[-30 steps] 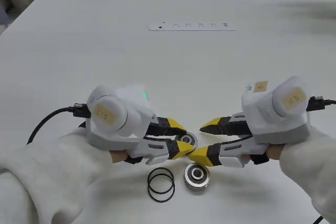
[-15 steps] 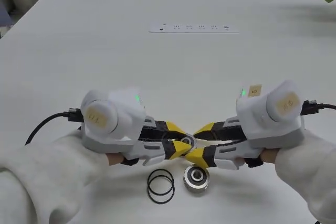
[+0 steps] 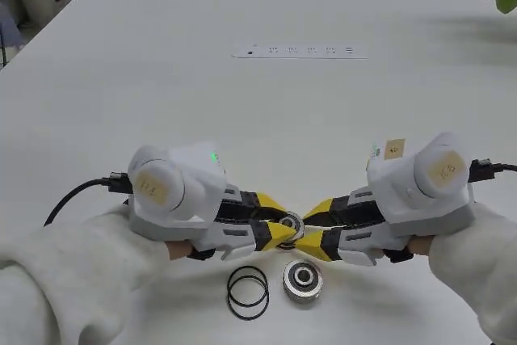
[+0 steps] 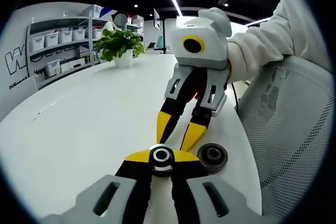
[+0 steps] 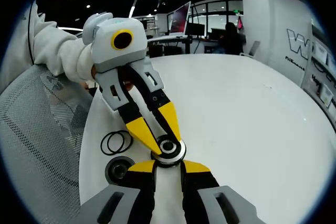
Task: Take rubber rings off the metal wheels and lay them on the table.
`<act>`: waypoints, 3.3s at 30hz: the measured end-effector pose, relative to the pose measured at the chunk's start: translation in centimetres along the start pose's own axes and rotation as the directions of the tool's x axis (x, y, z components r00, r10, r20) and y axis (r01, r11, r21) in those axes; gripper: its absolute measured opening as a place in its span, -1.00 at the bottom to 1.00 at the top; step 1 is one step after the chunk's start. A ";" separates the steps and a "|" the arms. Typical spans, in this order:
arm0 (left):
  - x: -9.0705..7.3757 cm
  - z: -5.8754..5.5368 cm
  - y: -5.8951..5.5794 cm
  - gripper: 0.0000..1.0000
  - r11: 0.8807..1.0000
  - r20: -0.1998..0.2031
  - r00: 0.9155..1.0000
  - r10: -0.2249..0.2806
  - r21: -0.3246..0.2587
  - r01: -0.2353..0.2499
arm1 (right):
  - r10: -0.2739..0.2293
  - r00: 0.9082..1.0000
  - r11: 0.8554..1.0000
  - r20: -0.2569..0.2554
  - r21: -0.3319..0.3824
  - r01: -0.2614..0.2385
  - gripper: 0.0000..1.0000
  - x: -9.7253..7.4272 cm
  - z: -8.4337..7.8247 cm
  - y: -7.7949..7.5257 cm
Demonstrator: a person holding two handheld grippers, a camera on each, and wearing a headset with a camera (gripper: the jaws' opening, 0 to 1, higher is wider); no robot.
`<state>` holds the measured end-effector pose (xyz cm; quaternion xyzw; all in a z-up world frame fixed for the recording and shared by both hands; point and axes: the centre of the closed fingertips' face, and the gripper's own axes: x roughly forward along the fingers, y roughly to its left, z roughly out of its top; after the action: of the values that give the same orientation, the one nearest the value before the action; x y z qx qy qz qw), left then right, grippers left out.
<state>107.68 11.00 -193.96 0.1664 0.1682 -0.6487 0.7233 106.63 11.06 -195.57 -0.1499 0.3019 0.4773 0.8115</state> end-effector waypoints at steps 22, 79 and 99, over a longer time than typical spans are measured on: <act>0.0 0.1 0.0 -0.84 1.000 0.014 1.000 0.004 0.000 -0.004 | -0.036 0.999 0.999 0.013 -0.002 0.036 -0.53 1.0 0.7 -0.4; -0.2 0.0 0.3 -0.86 1.000 0.019 1.000 0.013 -0.010 -0.013 | -0.071 0.992 0.739 0.100 0.673 -0.015 -1.00 -0.9 0.8 -1.7; -0.1 0.0 0.3 -0.85 1.000 0.019 1.000 0.016 -0.011 -0.016 | -0.044 0.992 0.765 0.117 0.643 -0.042 -1.00 -0.8 1.9 -0.7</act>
<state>107.98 11.09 -193.89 0.1576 0.1634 -0.6436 0.7309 107.64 11.14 -193.58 0.1674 0.3957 0.3528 0.8312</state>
